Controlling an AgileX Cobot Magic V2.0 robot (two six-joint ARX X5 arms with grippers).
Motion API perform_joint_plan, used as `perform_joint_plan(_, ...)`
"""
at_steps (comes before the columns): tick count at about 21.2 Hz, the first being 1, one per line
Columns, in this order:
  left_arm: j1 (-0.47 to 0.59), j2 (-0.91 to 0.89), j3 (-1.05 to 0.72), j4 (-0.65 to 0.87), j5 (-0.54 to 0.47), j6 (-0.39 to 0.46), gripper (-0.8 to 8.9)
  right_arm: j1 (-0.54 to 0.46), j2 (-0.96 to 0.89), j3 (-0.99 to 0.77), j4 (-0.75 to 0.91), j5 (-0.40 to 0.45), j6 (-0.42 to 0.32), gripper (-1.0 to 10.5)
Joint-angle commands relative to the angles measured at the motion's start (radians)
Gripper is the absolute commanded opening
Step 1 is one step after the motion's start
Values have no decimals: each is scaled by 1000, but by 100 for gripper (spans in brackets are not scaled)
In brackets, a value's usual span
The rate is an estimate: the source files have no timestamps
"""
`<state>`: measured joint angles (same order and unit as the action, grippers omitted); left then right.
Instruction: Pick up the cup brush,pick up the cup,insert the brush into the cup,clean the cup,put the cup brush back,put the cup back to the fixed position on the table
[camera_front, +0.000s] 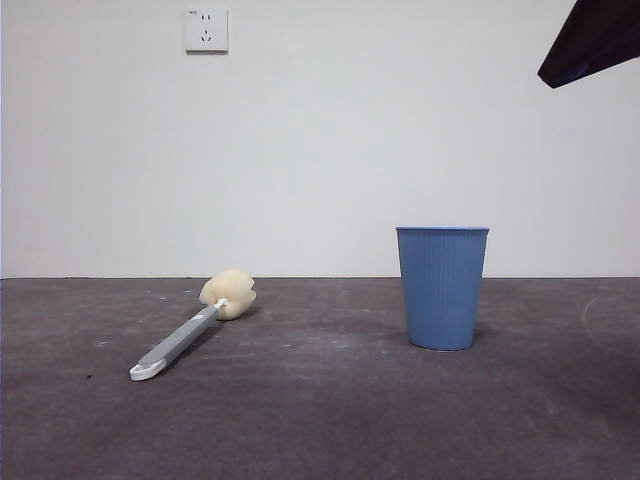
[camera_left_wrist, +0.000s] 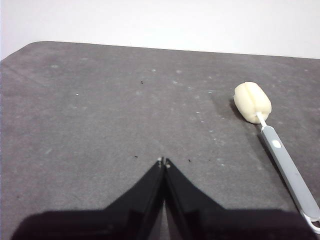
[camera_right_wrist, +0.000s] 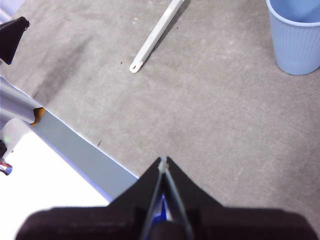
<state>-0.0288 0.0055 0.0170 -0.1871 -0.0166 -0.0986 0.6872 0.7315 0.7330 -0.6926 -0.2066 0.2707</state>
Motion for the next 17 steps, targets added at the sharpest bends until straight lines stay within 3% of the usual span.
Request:
perform_joint_plan(1,3,-2,-13,0,-4,-6,-3,1,-2,3,3,3,8,1)
perform_joint_plan(9,3,-2,-13,0,-4,-6,-3,1,-2,3,3,4,-4,1)
perform_joint_plan(11,3,-2,-13,0,-4,-6,-3,-10,-21,3,16,46,-120,1)
perform_joint_plan(13,3,-2,-13,0,-4,-6,-3,-63,-64,-1,36,112,-201,1)
perform_joint_plan(14,3,-2,-13,0,-4,-6,-3,-113,-92,-9,46,100,-234,1)
perform_joint_plan(17,3,-2,-13,0,-3,-6,-3,-303,-208,-85,105,101,-240,1)
